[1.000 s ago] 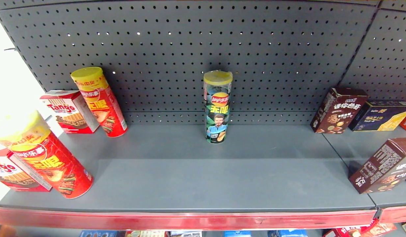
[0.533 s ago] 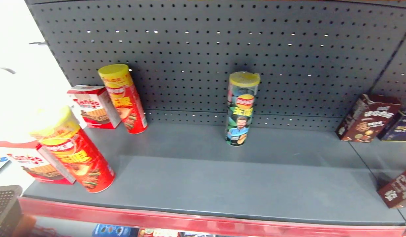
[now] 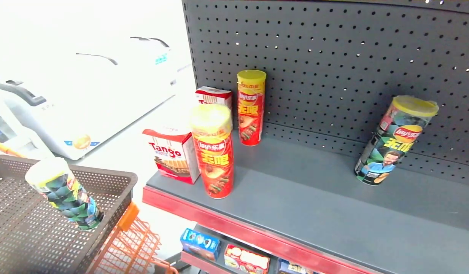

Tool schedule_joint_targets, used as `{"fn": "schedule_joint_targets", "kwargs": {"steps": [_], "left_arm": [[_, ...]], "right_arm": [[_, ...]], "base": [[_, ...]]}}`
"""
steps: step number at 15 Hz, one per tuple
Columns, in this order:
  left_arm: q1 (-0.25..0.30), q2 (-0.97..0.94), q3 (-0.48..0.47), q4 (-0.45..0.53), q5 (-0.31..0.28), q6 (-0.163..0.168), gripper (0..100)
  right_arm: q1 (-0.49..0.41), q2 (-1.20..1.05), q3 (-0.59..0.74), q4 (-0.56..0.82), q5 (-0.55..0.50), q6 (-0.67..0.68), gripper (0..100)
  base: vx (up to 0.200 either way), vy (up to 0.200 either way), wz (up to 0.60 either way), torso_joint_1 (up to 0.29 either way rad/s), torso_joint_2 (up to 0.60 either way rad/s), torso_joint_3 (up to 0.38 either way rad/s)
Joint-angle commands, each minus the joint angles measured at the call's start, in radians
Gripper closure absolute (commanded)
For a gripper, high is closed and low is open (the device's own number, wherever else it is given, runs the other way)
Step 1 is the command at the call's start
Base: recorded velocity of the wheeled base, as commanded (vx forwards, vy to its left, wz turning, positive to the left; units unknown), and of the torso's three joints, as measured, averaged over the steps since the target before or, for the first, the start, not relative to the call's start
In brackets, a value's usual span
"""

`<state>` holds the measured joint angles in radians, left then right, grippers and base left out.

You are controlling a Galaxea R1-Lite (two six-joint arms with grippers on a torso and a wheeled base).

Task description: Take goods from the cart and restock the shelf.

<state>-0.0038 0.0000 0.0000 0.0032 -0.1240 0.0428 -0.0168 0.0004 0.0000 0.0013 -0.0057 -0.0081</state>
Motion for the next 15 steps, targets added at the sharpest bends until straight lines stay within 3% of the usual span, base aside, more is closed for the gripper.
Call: {"fn": "schedule_joint_targets", "kwargs": {"steps": [1, 12, 15], "left_arm": [[0.001, 0.0, 0.0, 0.0, 0.0, 0.0, 0], [0.001, 0.0, -0.002, 0.003, -0.003, 0.006, 0], [0.004, 0.012, -0.035, 0.009, 0.037, 0.008, 0]], "right_arm": [[0.001, 0.001, 0.0, 0.0, 0.0, 0.0, 0], [0.001, 0.001, 0.0, 0.0, 0.0, 0.0, 0], [0.001, 0.001, 0.0, 0.0, 0.0, 0.0, 0]], "base": [[0.0, 0.0, 0.0, 0.0, 0.0, 0.0], [0.0, 0.0, 0.0, 0.0, 0.0, 0.0], [0.0, 0.0, 0.0, 0.0, 0.0, 0.0]]}}
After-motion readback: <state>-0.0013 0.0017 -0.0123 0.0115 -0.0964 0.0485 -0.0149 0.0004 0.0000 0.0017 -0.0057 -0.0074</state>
